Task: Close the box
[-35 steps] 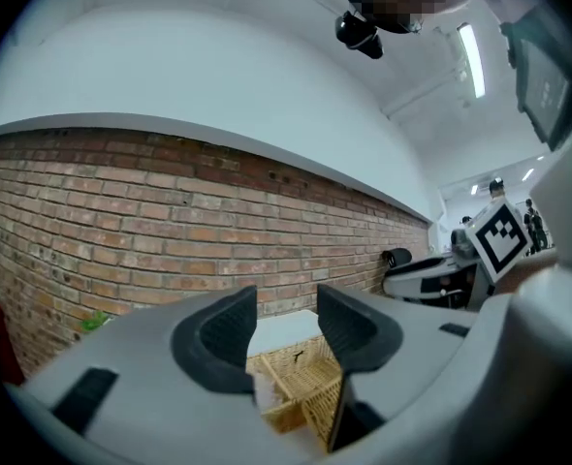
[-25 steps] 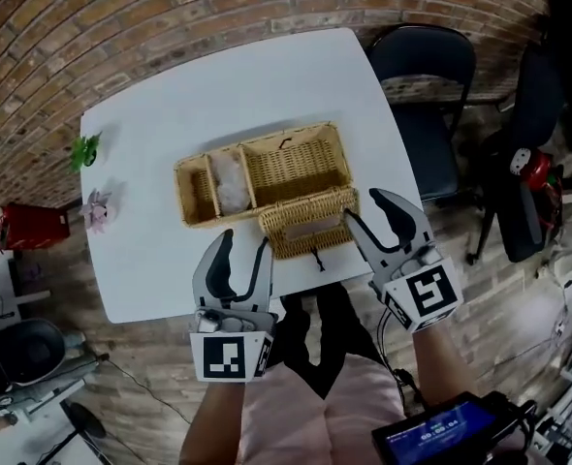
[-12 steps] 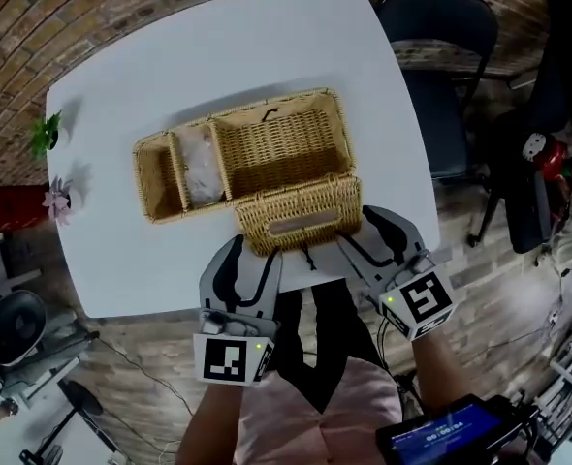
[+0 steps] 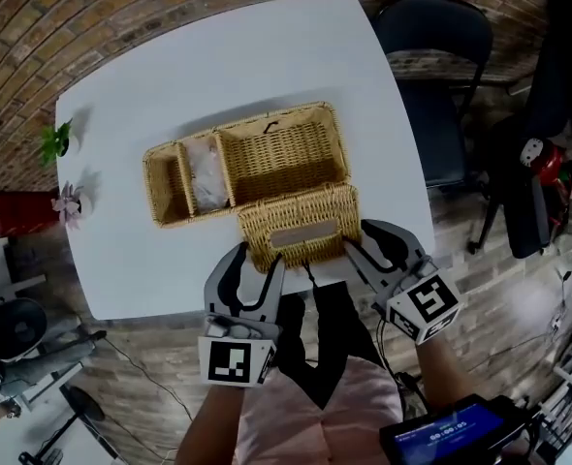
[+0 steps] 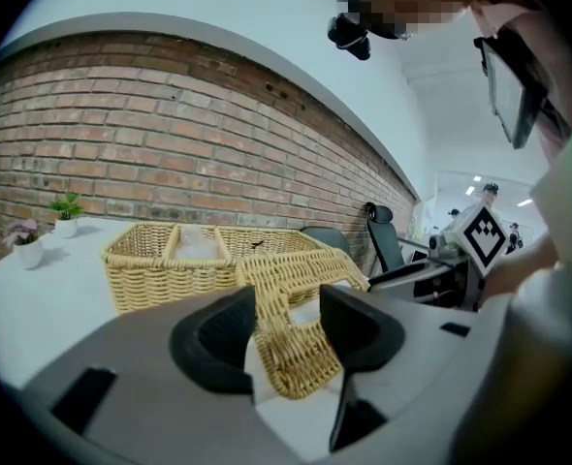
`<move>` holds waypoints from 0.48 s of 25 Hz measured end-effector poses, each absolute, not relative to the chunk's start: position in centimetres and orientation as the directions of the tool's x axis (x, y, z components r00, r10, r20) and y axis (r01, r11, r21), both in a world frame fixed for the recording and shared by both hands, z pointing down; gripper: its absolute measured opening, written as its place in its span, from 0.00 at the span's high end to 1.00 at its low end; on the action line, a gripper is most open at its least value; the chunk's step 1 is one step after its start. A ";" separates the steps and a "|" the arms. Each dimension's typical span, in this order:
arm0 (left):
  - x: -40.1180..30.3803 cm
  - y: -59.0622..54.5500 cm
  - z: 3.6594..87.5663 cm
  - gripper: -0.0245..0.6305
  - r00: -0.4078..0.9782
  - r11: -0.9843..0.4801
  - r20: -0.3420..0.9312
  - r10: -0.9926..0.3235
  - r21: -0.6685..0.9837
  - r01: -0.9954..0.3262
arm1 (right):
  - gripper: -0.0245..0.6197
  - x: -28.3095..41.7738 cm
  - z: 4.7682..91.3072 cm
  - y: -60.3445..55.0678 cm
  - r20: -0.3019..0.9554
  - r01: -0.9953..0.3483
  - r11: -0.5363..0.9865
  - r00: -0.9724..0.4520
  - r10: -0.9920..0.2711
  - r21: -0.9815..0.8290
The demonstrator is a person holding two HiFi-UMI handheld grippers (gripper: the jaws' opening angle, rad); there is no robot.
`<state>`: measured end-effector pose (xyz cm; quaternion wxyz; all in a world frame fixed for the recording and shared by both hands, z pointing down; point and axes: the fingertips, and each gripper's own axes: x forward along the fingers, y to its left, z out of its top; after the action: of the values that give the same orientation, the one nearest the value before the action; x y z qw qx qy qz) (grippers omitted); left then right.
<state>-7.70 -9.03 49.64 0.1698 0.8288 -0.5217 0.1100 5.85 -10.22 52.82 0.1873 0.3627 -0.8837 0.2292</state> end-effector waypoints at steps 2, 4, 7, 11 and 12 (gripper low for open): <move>-7.8 -8.7 49.1 0.64 0.437 -0.412 0.360 -0.825 0.148 -0.899 | 0.74 5.8 52.3 -9.5 0.490 -0.704 0.628 -0.697 -0.524 -0.330; -7.8 -8.4 48.4 0.64 0.439 -0.414 0.354 -0.826 0.147 -0.898 | 0.74 5.7 51.7 -8.9 0.468 -0.676 0.602 -0.733 -0.493 -0.425; -8.1 -8.3 47.0 0.64 0.440 -0.417 0.332 -0.834 0.143 -0.898 | 0.77 5.6 50.8 -8.6 0.422 -0.622 0.545 -0.783 -0.458 -0.562; -8.6 -8.5 44.5 0.64 0.438 -0.425 0.286 -0.852 0.108 -0.899 | 0.77 5.4 49.1 -8.6 0.361 -0.548 0.469 -0.827 -0.431 -0.693; -8.8 -8.5 43.6 0.64 0.433 -0.420 0.269 -0.860 0.108 -0.901 | 0.76 5.5 48.7 -8.6 0.347 -0.528 0.440 -0.834 -0.429 -0.726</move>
<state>-8.83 -8.54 43.60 0.1185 0.8381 -0.5254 0.0863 5.46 -8.57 48.66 0.0558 0.2825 -0.8468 0.4472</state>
